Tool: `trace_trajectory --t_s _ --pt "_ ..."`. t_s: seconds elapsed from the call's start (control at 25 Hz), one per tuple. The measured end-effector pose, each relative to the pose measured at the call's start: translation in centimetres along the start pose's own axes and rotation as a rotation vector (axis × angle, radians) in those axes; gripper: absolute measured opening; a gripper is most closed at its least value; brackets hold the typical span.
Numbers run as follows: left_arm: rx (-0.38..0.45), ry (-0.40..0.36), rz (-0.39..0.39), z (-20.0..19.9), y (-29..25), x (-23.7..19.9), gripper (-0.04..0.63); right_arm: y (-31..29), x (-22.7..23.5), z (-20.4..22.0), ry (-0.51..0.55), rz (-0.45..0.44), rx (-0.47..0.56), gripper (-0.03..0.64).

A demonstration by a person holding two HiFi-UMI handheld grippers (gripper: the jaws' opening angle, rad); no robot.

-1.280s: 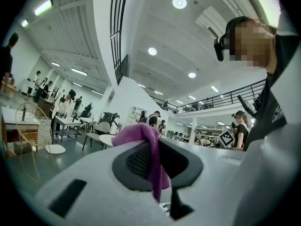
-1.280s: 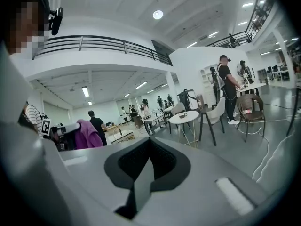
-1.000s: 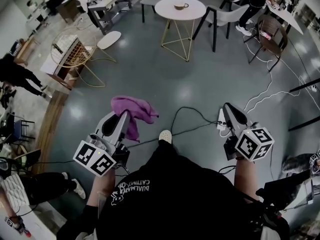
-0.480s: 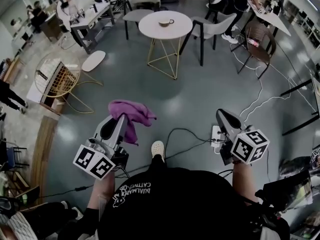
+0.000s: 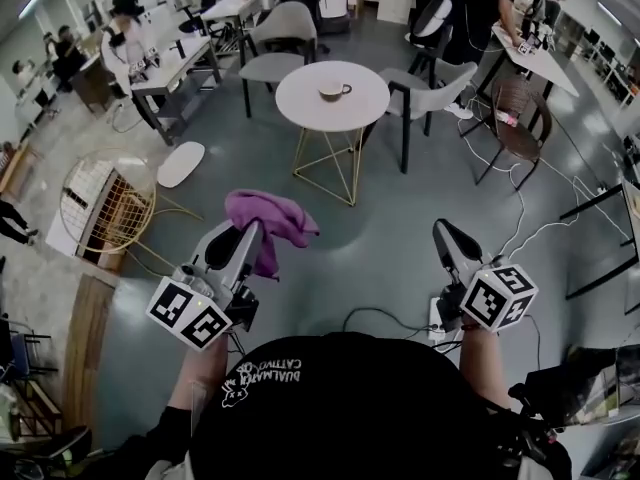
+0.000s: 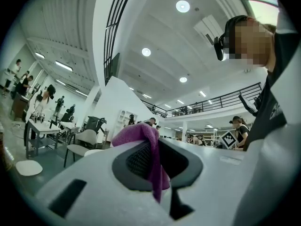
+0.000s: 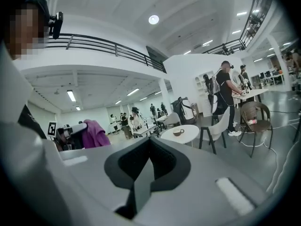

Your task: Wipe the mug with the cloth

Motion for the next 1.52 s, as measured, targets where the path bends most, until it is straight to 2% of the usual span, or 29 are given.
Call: trace_trajectory --t_s 0.2,0.44,0.56,0.72,0.8,0.96,1.12,1.32,1.44,1.52 --pt "0.010 0.004 0.023 -0.9 -2.1 -4.5 0.035 -3.9 0.0 -1.2 0.023 0.014 0.012 0.009" --pt "0.028 0.044 0.042 -0.3 -3.8 -7.1 0.035 -6.1 1.1 -1.1 0.019 0.075 -0.028 0.009" --pt "0.009 0.059 0.047 0.7 -5.0 -8.4 0.035 -8.3 1.5 -1.3 -0.001 0.062 -0.025 0.009" --pt "-0.009 0.074 0.047 1.4 -6.3 -9.7 0.037 -10.9 1.4 -0.8 0.044 0.042 -0.085 0.009" --pt "0.016 0.059 0.034 1.5 -7.2 -10.5 0.035 -12.1 2.4 -0.4 0.055 0.049 -0.116 0.009" --pt "0.085 0.059 -0.008 1.5 -9.4 -13.2 0.035 -15.4 5.3 -0.5 0.013 0.040 -0.127 0.009" --pt "0.086 0.045 -0.031 1.0 -12.9 -15.8 0.035 -19.9 8.1 -2.5 -0.023 0.004 -0.125 0.009" --pt "0.086 0.039 -0.058 0.2 -17.3 -18.6 0.036 -25.5 10.5 -6.2 0.021 -0.061 -0.130 0.009" --pt "0.061 0.034 -0.058 0.4 -20.0 -20.4 0.037 -28.8 12.3 -7.8 0.035 -0.081 -0.140 0.009" --pt "0.022 0.056 -0.052 1.2 -22.3 -21.7 0.037 -31.2 14.0 -8.9 0.048 -0.101 -0.155 0.009"
Point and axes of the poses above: the fingertips, and each gripper's own axes: y backward along the fingers, x to its right, z out of its underside, the point moved 4 cm from there along y, backward along the fingers, and after that the axes turned 4 degrees about z, right-handed, at the moved point
